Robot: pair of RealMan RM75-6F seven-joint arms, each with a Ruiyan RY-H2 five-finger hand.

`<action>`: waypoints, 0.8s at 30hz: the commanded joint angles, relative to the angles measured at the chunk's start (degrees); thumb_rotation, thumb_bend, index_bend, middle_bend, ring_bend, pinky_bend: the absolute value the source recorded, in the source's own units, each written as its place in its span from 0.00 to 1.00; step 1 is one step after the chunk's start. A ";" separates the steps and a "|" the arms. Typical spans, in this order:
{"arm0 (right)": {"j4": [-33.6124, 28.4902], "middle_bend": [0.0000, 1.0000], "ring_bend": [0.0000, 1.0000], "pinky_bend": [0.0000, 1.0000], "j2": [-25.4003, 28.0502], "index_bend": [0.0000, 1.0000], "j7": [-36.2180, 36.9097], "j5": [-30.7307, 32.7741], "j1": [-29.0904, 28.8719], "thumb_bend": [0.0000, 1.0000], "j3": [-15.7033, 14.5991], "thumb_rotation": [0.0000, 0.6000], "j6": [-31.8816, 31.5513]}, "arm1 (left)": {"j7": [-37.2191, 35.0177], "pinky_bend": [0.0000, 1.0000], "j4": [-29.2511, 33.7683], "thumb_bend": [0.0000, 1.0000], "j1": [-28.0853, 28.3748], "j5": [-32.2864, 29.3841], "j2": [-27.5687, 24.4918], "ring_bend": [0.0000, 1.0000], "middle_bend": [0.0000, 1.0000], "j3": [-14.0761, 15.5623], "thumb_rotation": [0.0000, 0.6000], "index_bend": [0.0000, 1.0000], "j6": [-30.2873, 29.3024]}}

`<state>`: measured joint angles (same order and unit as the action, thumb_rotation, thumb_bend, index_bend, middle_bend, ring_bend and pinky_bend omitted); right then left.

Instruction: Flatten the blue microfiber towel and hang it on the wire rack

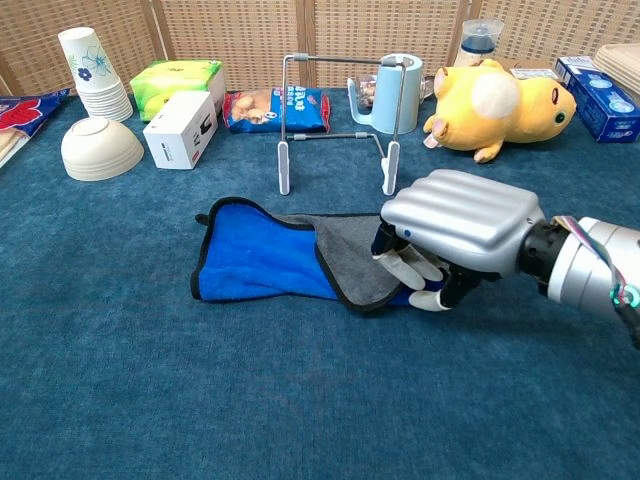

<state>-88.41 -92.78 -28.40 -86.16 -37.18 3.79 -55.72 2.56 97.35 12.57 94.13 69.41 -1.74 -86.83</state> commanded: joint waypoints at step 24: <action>4.11 0.79 0.70 0.43 -2.31 0.68 1.80 1.42 -1.61 0.35 0.42 1.00 -0.32 | -0.70 1.00 0.35 0.24 -0.05 0.10 -0.19 0.60 0.64 -0.26 1.00 0.23 0.61</action>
<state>-84.31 -95.09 -26.62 -84.74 -38.79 4.21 -56.03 1.86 97.71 12.52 94.22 69.22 -2.00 -86.22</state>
